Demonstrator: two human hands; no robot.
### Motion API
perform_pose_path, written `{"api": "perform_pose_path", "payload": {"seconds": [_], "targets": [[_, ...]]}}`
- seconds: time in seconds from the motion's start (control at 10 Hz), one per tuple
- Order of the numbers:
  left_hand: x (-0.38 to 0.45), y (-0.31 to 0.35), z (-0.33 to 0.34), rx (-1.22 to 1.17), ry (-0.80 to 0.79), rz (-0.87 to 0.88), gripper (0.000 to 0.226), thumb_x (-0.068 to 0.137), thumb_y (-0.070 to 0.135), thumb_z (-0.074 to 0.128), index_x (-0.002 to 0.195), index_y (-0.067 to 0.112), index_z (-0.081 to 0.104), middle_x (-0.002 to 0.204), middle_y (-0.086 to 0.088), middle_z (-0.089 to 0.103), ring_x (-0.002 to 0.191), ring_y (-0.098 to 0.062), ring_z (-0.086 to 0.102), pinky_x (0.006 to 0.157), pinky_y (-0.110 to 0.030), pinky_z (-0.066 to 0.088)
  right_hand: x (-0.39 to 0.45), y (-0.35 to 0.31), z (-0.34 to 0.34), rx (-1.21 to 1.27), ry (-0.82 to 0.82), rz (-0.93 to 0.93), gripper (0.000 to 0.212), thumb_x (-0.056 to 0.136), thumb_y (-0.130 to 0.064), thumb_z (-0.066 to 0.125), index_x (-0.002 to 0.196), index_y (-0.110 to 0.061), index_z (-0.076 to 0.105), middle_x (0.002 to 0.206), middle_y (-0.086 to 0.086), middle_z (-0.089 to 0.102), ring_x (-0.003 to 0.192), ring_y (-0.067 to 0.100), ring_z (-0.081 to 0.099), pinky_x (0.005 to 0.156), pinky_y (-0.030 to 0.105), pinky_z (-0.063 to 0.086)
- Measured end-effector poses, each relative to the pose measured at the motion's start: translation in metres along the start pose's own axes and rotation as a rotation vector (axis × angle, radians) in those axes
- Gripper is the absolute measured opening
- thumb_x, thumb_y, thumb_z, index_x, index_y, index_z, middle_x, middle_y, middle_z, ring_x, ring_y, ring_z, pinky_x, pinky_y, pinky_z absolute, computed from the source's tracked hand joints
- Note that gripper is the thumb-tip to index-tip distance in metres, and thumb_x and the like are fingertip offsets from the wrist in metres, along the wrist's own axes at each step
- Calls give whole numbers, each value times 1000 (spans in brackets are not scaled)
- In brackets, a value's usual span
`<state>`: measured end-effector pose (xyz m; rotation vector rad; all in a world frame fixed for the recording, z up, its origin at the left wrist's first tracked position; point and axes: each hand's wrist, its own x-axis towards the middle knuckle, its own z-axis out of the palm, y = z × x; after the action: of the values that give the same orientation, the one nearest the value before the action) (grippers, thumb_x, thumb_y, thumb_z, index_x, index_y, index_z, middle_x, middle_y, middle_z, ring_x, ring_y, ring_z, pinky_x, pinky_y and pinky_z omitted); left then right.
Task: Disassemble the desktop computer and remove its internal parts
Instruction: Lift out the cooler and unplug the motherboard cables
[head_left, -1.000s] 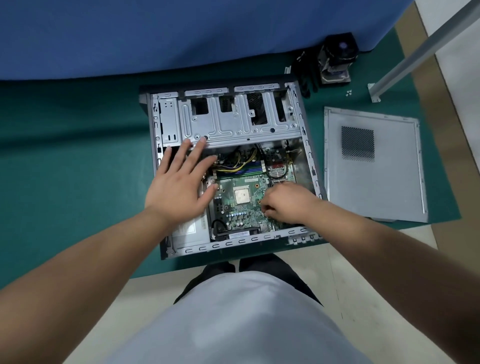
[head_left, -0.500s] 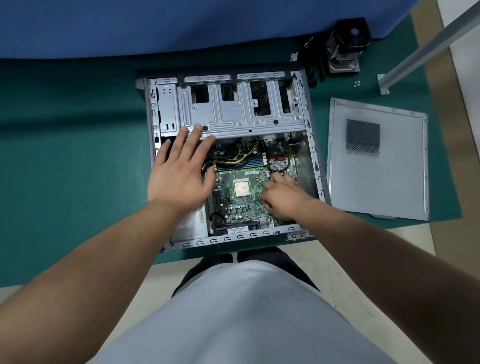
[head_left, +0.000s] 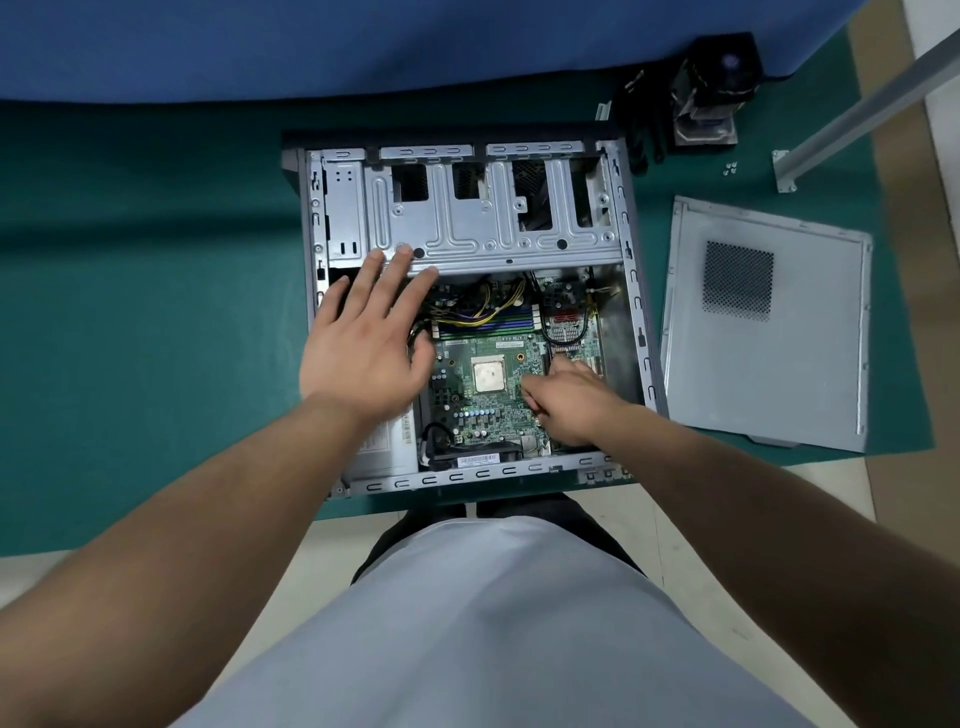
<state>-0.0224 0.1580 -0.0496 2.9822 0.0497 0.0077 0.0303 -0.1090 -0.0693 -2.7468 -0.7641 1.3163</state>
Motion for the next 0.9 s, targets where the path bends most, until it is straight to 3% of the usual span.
{"api": "perform_pose_path", "payload": {"seconds": [0.2,0.8,0.9], "targets": [[0,0,-1,-3,-1,-4,66,97,45,34,161,36,19,172,5,14,158,-19,10,125,-49,19,2,-1,2,-14,11,-19,36,82,5,56,94,-28,46,92,-4,35,99,22,42,79,34,38],[0,2,-3,-22,-9,-10,66,96,44,34,160,36,21,171,5,15,158,-19,11,125,-49,19,6,5,7,53,-34,35,36,83,-1,55,82,-33,39,94,-4,36,99,21,39,81,38,40],[0,2,-3,-28,-7,-13,66,95,43,35,160,35,23,171,5,17,158,-19,12,125,-49,19,5,4,5,108,-72,6,32,84,-4,53,82,-32,39,96,-2,39,97,21,40,76,37,40]]}}
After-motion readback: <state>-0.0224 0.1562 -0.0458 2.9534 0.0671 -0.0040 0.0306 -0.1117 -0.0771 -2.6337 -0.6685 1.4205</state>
